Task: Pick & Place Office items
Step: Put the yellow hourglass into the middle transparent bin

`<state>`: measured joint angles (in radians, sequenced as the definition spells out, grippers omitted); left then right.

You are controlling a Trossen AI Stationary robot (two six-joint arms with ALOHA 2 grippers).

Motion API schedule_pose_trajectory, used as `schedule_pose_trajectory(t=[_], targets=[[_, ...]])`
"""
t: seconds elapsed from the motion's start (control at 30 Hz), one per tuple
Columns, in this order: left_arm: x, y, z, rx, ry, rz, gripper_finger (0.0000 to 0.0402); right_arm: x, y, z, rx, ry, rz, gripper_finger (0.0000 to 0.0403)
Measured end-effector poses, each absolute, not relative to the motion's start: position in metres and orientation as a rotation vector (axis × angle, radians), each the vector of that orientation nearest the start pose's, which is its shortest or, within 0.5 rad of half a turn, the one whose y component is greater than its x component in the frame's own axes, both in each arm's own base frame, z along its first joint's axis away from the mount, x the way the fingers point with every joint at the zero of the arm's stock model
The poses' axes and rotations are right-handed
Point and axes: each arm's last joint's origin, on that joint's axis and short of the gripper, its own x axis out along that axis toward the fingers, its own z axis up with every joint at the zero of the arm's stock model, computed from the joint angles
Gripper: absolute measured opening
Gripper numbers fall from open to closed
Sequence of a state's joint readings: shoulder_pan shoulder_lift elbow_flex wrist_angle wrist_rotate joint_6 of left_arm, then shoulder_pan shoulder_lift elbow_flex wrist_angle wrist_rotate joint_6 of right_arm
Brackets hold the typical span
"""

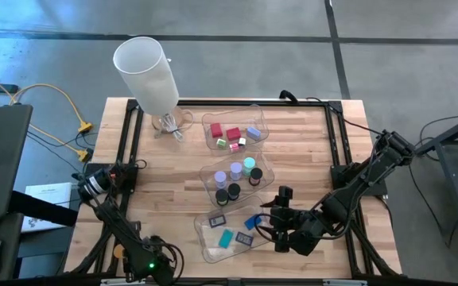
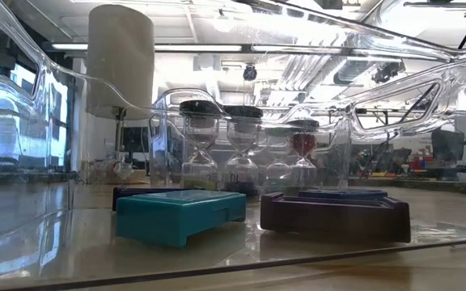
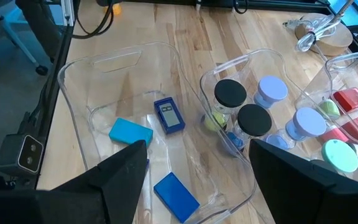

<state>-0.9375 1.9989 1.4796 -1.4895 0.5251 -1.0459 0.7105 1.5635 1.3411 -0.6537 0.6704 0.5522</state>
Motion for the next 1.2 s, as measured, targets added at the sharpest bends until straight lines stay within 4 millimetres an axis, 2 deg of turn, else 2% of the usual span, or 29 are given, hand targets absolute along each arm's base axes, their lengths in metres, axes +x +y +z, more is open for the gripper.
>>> schedule_pose_trajectory(t=[0.43, 0.83, 1.03, 1.2], targets=[[0.179, -0.279, 0.184, -0.097, 2.266, 0.23, 0.0266, 0.26, 0.2, 0.302, -0.027, 0.651, -0.146, 0.0274], [0.176, -0.278, 0.18, -0.071, 2.27, 0.209, 0.0186, 0.261, 0.201, 0.303, -0.018, 0.642, -0.143, 0.0274], [0.178, -0.279, 0.179, -0.112, 2.276, 0.2, 0.0186, 0.261, 0.201, 0.303, -0.018, 0.642, -0.143, 0.0274], [0.181, -0.276, 0.179, -0.165, 2.259, 0.318, 0.0186, 0.261, 0.201, 0.303, -0.018, 0.642, -0.143, 0.0274]])
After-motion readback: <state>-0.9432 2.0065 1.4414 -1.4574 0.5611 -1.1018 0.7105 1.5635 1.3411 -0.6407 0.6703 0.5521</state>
